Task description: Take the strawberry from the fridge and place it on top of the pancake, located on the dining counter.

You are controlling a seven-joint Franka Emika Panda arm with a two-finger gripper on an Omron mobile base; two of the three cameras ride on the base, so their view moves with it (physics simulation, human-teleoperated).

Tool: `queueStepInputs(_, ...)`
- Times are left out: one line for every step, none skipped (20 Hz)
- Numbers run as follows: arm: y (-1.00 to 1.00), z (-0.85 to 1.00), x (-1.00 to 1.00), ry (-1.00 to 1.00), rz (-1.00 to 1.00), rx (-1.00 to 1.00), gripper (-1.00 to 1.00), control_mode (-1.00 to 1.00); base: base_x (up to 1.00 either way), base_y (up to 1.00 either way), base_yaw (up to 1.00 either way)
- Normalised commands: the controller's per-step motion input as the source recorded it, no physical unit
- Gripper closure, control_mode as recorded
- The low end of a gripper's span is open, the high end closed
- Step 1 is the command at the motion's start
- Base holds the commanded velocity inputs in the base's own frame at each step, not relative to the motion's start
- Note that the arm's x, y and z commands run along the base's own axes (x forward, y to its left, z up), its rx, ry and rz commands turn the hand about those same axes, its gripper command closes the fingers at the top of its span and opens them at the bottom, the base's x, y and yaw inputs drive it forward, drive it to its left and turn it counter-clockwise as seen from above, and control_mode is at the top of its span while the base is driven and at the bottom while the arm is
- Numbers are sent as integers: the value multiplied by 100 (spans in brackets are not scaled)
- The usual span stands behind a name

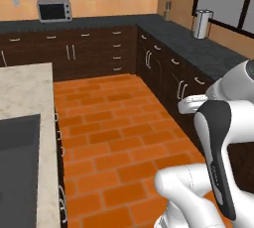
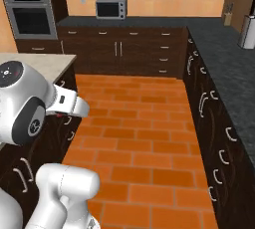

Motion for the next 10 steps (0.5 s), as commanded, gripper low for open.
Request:
queueStepInputs(0,0,0,0,0,0,100,100,81,8,0)
queueStepInputs(0,0,0,0,0,0,100,100,77,10,0)
queueStepInputs(0,0,0,0,0,0,100,100,71,11,0)
queueStepInputs(0,0,0,0,0,0,100,100,59,15,0)
queueStepInputs(0,0,0,0,0,0,100,100,61,16,0)
queueStepInputs(0,0,0,0,0,0,100,100,64,16,1)
queueStepInputs(0,0,0,0,0,0,100,100,79,10,3)
queueStepInputs(0,0,0,0,0,0,100,100,93,4,3)
queueStepInputs(0,0,0,0,0,0,100,100,100,6,4)
queueStepInputs(0,0,0,0,0,0,100,100,100,4,4)
